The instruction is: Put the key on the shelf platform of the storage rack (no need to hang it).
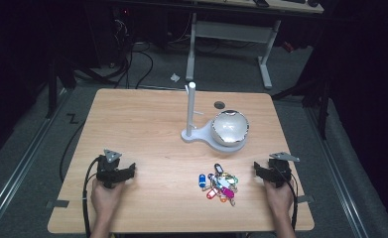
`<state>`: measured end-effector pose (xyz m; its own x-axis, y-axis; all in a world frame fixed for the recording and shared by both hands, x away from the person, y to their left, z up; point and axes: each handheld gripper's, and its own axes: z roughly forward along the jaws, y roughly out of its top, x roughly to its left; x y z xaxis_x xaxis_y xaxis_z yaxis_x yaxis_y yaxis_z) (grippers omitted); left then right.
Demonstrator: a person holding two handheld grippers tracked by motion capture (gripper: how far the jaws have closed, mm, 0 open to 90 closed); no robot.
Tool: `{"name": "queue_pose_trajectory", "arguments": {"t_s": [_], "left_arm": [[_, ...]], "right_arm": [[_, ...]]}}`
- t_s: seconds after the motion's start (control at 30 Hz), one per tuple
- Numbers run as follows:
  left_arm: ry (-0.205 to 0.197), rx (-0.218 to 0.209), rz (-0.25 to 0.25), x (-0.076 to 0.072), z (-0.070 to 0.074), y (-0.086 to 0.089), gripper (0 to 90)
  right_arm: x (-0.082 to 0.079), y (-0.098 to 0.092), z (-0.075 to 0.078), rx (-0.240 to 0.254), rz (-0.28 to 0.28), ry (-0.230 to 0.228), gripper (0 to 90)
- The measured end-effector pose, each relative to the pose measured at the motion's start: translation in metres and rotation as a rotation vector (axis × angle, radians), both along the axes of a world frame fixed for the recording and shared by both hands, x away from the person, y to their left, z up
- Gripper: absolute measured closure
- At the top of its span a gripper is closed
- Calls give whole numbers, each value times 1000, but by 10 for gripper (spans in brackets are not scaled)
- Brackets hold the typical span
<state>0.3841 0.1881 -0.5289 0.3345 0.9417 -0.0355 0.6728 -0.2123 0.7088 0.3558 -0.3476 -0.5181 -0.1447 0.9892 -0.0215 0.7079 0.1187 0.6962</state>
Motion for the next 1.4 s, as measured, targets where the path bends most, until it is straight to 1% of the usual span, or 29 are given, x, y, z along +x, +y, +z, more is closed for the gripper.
{"name": "queue_pose_trajectory", "arguments": {"t_s": [0.7, 0.8, 0.9, 1.03, 1.13, 1.2, 1.3, 1.33, 1.4], "left_arm": [[0, -1, 0, 0, 0, 0, 230], [0, -1, -1, 0, 0, 0, 229], [0, -1, -1, 0, 0, 0, 230], [0, 0, -1, 0, 0, 0, 229], [0, -2, -1, 0, 0, 0, 229], [1, -3, -1, 0, 0, 0, 229], [0, 0, -2, 0, 0, 0, 229], [0, 0, -2, 0, 0, 0, 229], [0, 0, -2, 0, 0, 0, 229]], "right_arm": [[0, 1, 0, 3, -5, 0, 353], [-1, 0, 0, 2, 6, 2, 353], [-1, 1, 0, 1, 6, 4, 354], [-3, 2, 1, 1, 6, 2, 388], [-5, 3, 1, -1, 18, 0, 422], [-7, 4, 2, -1, 26, 8, 432], [-10, 7, 5, 13, 44, 7, 451], [-13, 8, 6, 13, 57, -4, 459], [-16, 10, 8, 31, 73, -11, 466]]}}
